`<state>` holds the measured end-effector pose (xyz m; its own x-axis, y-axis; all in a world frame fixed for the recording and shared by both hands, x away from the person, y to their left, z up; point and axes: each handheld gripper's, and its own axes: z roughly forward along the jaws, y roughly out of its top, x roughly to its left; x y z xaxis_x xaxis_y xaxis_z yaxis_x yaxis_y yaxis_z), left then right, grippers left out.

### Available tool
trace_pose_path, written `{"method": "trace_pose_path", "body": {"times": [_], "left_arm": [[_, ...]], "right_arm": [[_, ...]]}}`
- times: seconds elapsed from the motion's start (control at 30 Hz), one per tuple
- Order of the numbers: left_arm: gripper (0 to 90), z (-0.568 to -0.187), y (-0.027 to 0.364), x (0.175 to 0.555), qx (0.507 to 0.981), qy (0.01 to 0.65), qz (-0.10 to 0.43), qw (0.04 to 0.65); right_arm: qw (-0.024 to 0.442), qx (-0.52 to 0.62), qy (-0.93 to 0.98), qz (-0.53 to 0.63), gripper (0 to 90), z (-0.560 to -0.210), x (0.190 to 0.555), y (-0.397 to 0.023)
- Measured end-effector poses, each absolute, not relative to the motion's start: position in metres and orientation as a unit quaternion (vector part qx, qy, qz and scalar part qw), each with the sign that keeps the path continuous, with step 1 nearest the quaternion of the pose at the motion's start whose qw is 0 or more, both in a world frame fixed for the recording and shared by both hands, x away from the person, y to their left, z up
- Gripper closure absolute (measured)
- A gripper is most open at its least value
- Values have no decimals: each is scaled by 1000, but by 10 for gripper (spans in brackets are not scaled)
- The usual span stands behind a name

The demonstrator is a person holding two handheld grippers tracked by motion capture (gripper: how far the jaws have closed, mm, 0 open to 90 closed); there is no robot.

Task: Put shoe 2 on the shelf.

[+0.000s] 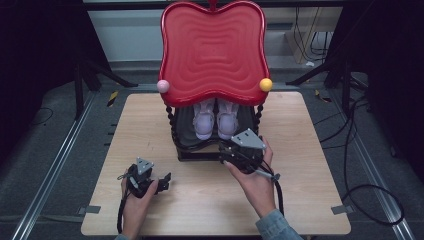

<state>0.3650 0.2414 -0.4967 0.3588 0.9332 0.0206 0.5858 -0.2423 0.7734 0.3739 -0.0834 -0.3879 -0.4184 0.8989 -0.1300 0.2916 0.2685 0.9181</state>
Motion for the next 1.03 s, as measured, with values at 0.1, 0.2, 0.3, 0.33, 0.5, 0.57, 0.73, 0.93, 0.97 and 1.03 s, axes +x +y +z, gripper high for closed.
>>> {"method": "trace_pose_path", "body": {"times": [0.1,0.2,0.3,0.33,0.5,0.57,0.73,0.93,0.97,1.03], "left_arm": [[55,-497,243,366,747,509,250,347],[53,-498,244,366,746,511,250,346],[50,-499,244,367,747,511,249,344],[50,-499,245,368,748,511,248,342],[49,-501,246,369,749,513,248,337],[49,-503,248,371,749,518,246,333],[48,-505,250,373,749,525,243,324],[48,-508,250,375,749,532,236,316],[48,-509,250,375,749,533,234,316],[44,-509,249,376,752,531,235,312]], "right_arm": [[340,415,723,436,147,-398,368,-96],[338,412,731,426,135,-410,364,-107],[327,418,739,415,120,-428,362,-125],[327,418,739,415,120,-428,362,-125],[305,437,746,400,109,-453,363,-152],[294,455,746,386,100,-467,365,-169],[272,480,751,362,90,-487,371,-188],[253,511,752,332,91,-507,374,-202],[246,513,753,331,89,-510,374,-202],[237,516,754,330,76,-514,377,-203]]}}
